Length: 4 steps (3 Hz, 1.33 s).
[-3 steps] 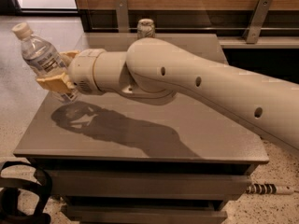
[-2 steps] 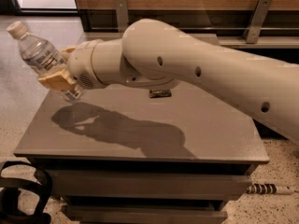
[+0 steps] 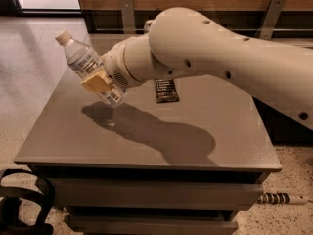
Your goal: Knock blue plastic bottle over
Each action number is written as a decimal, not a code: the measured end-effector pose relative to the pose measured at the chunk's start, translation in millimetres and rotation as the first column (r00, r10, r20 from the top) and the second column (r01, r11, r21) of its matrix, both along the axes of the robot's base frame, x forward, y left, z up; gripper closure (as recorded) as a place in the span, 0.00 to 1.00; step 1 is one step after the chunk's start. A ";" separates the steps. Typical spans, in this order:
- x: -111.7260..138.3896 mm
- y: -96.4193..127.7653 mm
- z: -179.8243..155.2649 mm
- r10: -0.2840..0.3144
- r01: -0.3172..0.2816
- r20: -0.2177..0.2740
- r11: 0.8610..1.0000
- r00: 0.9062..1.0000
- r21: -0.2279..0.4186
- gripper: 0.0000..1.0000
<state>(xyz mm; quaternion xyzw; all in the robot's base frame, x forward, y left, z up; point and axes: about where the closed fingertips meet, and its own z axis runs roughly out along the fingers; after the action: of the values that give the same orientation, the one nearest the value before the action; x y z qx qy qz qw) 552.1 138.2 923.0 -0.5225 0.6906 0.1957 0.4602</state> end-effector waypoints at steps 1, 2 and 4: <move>8.0 -19.6 -9.0 -0.050 0.046 -0.038 0.994 0.998 -0.096 1.00; 11.0 -26.7 -18.7 -0.055 0.040 -0.073 0.980 0.996 -0.196 1.00; -5.7 -19.3 -12.3 0.049 -0.127 -0.242 0.939 0.969 -0.318 1.00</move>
Offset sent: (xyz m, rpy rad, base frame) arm 0.0117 -0.0363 -0.0349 -0.3388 0.1433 -0.0279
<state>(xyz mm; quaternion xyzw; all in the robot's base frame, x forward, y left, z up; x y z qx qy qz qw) 546.4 118.9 910.7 -0.5967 0.7381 0.1567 0.2732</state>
